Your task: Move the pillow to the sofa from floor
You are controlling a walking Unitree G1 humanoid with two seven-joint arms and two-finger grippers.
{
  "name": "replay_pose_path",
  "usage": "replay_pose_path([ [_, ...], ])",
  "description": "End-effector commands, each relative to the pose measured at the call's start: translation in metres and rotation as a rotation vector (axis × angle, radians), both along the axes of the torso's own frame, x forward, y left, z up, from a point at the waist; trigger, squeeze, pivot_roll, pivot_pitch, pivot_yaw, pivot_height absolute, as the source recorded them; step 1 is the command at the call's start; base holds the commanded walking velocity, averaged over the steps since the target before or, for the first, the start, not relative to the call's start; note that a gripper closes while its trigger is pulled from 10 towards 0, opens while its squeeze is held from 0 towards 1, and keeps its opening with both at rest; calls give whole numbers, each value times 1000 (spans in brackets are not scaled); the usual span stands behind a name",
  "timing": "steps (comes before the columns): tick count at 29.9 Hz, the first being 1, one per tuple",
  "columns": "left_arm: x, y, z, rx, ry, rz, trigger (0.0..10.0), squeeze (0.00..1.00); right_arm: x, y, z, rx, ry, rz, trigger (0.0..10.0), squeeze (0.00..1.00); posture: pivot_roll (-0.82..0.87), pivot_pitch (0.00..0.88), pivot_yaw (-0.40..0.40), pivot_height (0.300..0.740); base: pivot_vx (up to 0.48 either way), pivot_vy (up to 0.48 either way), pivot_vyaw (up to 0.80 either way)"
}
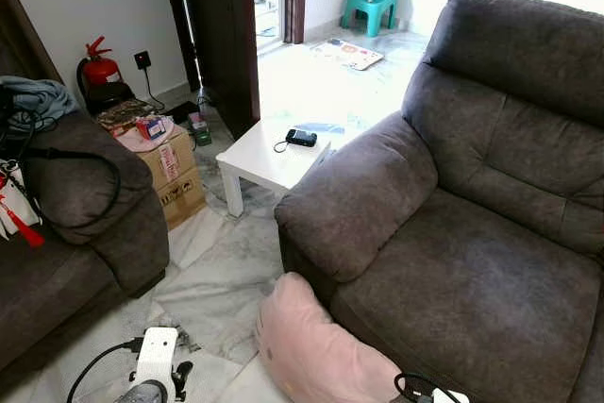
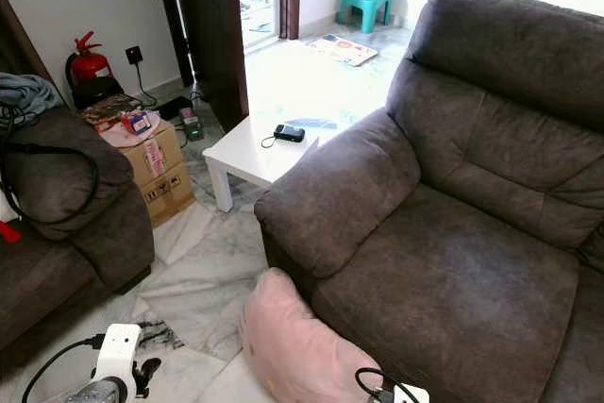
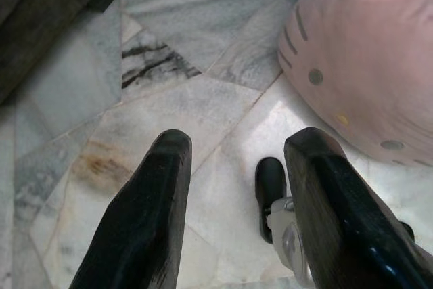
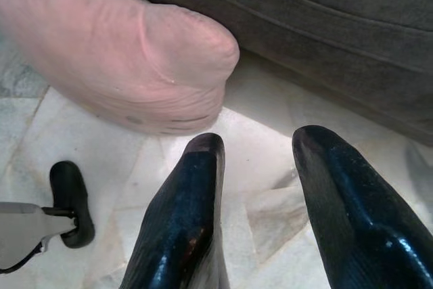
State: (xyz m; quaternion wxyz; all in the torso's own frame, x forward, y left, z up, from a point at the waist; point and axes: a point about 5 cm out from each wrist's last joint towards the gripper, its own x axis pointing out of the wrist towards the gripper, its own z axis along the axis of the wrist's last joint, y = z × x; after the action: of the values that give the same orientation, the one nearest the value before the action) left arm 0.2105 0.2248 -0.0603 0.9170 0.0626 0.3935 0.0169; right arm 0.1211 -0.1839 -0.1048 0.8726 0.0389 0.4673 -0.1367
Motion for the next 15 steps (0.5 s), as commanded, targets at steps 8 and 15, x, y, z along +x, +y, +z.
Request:
replay_pose_path([
  [8, 0, -8, -3, -5, 33, -31, 10000, 0, 24, -25, 12, -92, -48, -52, 10000, 0, 119, 0, -27, 740, 0, 0, 0],
  [15, -3, 2, -2, 4, 23, 35, 10000, 0, 67, -39, 31, -73, -117, -15, 10000, 0, 134, 0, -39, 740, 0, 0, 0],
])
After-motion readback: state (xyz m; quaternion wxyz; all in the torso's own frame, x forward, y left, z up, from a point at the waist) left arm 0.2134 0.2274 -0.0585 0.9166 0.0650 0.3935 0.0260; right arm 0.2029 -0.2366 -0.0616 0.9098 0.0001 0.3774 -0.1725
